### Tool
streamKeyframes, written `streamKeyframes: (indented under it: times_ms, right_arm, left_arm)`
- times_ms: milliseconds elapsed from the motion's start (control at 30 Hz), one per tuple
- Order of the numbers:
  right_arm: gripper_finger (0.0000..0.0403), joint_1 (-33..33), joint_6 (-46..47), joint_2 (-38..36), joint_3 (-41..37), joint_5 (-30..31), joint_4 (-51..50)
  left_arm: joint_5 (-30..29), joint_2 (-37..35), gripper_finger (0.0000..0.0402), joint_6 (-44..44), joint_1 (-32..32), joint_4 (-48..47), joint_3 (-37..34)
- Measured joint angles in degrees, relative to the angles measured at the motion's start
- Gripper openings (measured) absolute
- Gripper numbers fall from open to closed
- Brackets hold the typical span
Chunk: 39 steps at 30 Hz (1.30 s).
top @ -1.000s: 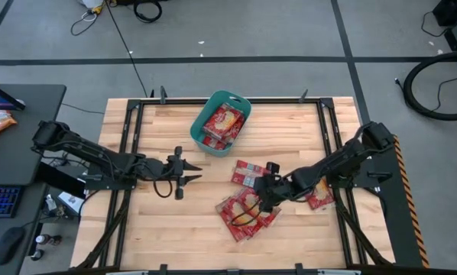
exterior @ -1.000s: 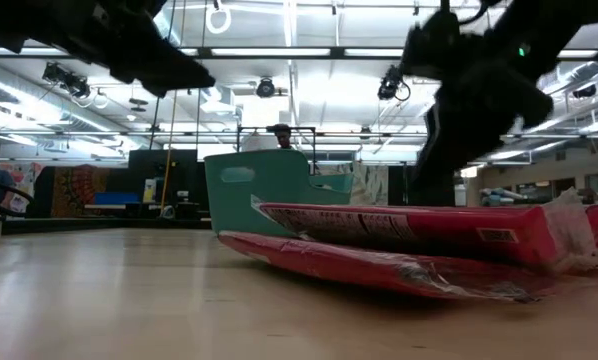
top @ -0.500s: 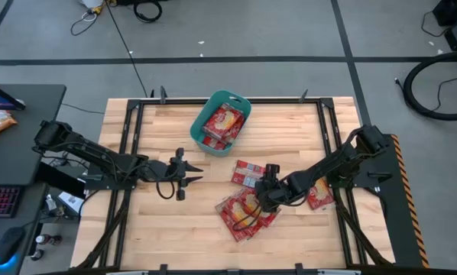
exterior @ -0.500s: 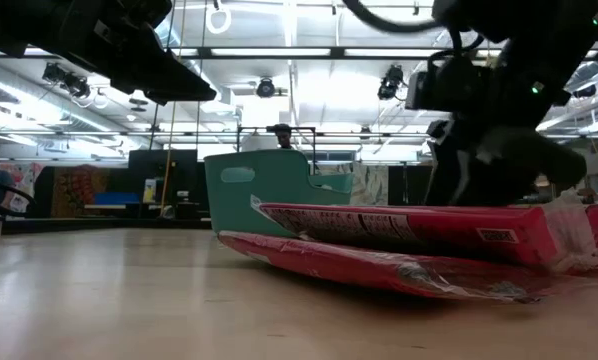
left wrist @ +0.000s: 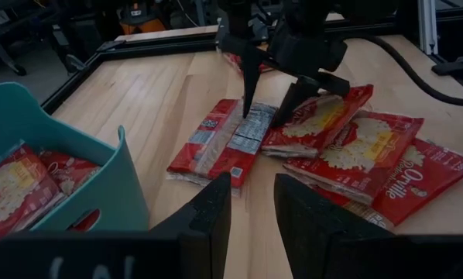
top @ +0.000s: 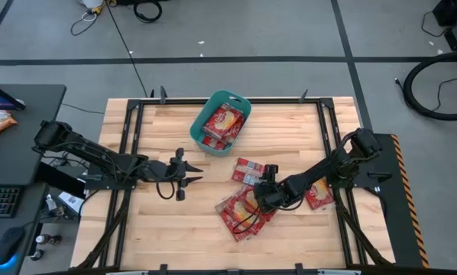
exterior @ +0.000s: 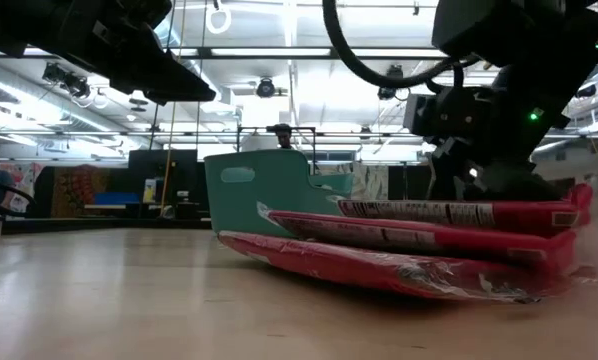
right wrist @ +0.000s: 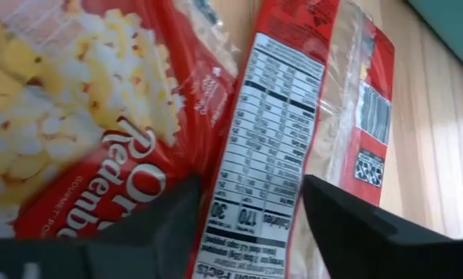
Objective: Sort popcorn bags into baskets
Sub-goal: Put the popcorn bag into the green bin
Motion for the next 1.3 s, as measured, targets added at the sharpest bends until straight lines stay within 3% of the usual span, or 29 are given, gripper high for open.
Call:
streamKeyframes:
  times_ms: [467,733,1000,1300]
  right_arm:
    - [0.0012,-1.1,-0.5,-0.6,-0.2,-3.7,-1.7]
    - [0.0007,-0.6,-0.4,-7.6,-0.4,-4.7,-3.4]
    - [0.0005,-0.7,0.1,-13.4,-0.4,-5.4,-2.3]
    - [0.0005,-0.7,0.3,-13.7,-0.3,-6.7,-0.8]
  left_arm:
    - [0.0,0.0,0.0105,0.0,0.0,0.0,0.0]
    - [0.8,2.5,0.0105,0.2,0.0,2.1,0.0]
    - [-0.8,14.7,0.0110,5.7,-0.4,7.0,5.6]
    - [-2.3,29.6,0.0211,15.2,-0.3,6.7,15.3]
